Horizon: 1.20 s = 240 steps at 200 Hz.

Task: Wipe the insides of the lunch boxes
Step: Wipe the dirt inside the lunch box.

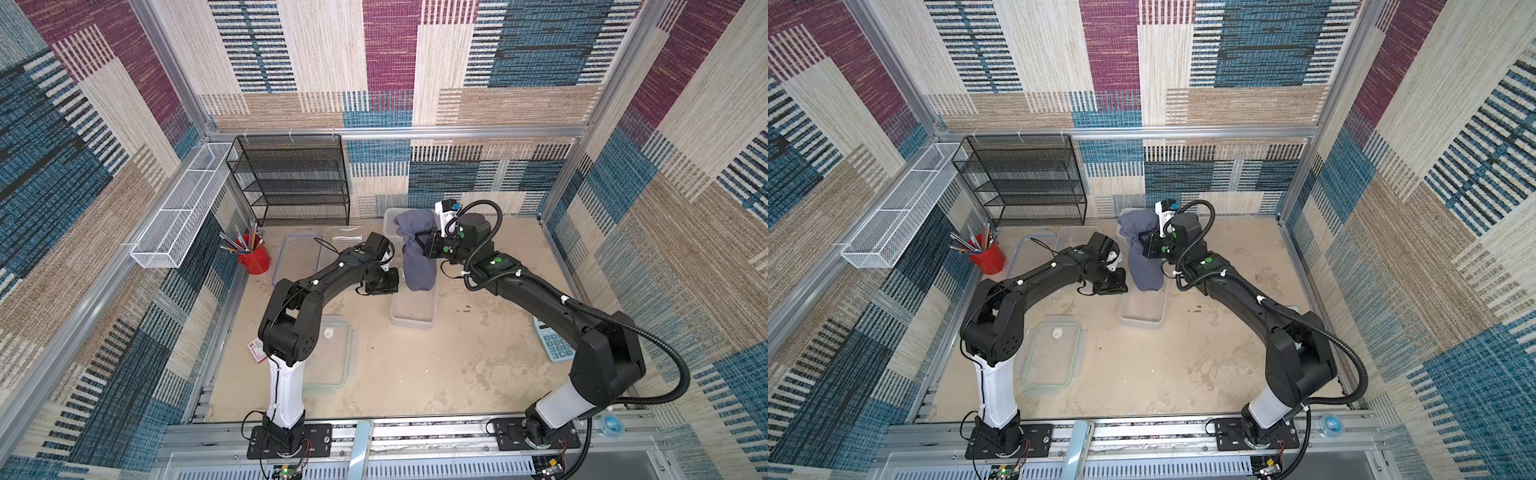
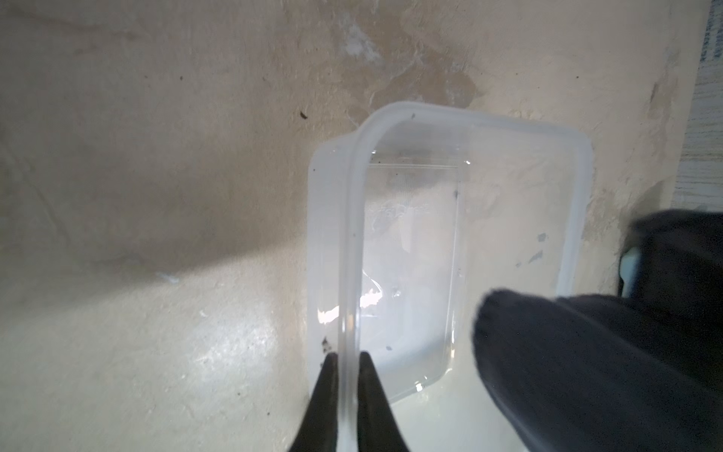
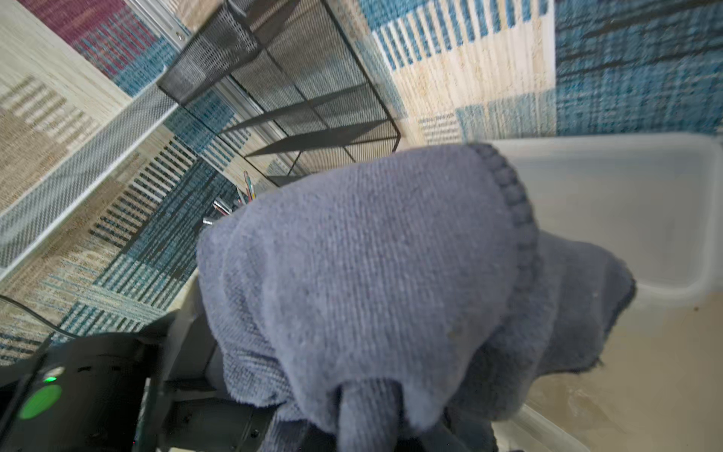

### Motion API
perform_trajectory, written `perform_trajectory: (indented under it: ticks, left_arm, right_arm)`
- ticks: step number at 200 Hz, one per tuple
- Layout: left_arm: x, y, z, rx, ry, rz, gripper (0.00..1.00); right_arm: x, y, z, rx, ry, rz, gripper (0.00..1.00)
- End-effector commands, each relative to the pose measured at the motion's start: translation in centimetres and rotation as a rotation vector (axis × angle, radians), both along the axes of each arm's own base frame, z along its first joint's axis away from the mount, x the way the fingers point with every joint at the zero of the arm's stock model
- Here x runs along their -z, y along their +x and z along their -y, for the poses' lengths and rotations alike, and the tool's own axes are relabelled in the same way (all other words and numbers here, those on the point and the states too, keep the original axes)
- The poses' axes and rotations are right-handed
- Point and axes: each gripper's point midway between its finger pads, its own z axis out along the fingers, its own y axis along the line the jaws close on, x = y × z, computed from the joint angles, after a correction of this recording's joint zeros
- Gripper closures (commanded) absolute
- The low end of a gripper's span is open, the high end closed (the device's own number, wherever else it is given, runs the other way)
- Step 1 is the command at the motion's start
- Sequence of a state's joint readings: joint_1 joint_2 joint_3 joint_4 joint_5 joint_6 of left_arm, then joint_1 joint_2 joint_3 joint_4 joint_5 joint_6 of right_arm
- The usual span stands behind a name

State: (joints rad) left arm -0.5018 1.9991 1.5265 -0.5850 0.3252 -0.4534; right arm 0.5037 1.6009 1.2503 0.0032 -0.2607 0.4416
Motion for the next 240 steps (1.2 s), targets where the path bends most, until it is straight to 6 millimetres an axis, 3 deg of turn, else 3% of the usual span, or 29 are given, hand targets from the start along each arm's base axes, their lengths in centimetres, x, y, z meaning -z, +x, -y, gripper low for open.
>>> perform_trajectory:
  ticks: [1, 44, 63, 85, 104, 127, 165, 206, 240]
  left_arm:
    - [-0.7, -0.8, -0.1, -0.009, 0.005, -0.002, 0.88]
    - [-1.0, -2.8, -0.2, -0.056, 0.013, -0.025, 0.94]
    - [-1.1, -3.4, -0.5, -0.088, 0.010, -0.032, 0.95]
    - [-1.0, -3.7, -1.5, -0.133, 0.037, -0.018, 0.95]
    - [-1.0, -3.7, -2.4, -0.177, 0.068, -0.002, 0.97]
    - [-1.6, -4.1, -2.1, -0.164, 0.073, 0.026, 0.98]
    - [-2.1, -6.0, -0.4, -0.089, 0.102, 0.076, 0.98]
    - [0.6, -8.2, -0.2, -0.079, 0.122, 0.008, 1.00]
    - [0.8, -7.5, -1.7, -0.183, 0.170, 0.031, 1.00]
  right_arm:
    - [2.6, -0.1, -0.2, 0.035, -0.006, -0.015, 1.00]
    - [12.2, -4.3, -1.4, 0.051, -0.085, -0.186, 1.00]
    - [15.3, -5.8, -1.1, 0.089, -0.142, -0.258, 1.00]
    - [17.6, -7.1, -0.8, 0.124, -0.200, -0.328, 1.00]
    - [18.8, -8.0, -1.0, 0.145, -0.268, -0.348, 1.00]
    - [20.4, -8.3, -1.0, 0.145, -0.341, -0.397, 1.00]
    - [23.0, -6.4, -1.4, 0.177, -0.501, -0.465, 1.00]
    - [22.0, -4.8, -5.0, 0.083, -0.429, -0.448, 1.00]
    - [22.1, -6.7, -5.5, 0.022, -0.371, -0.496, 1.00]
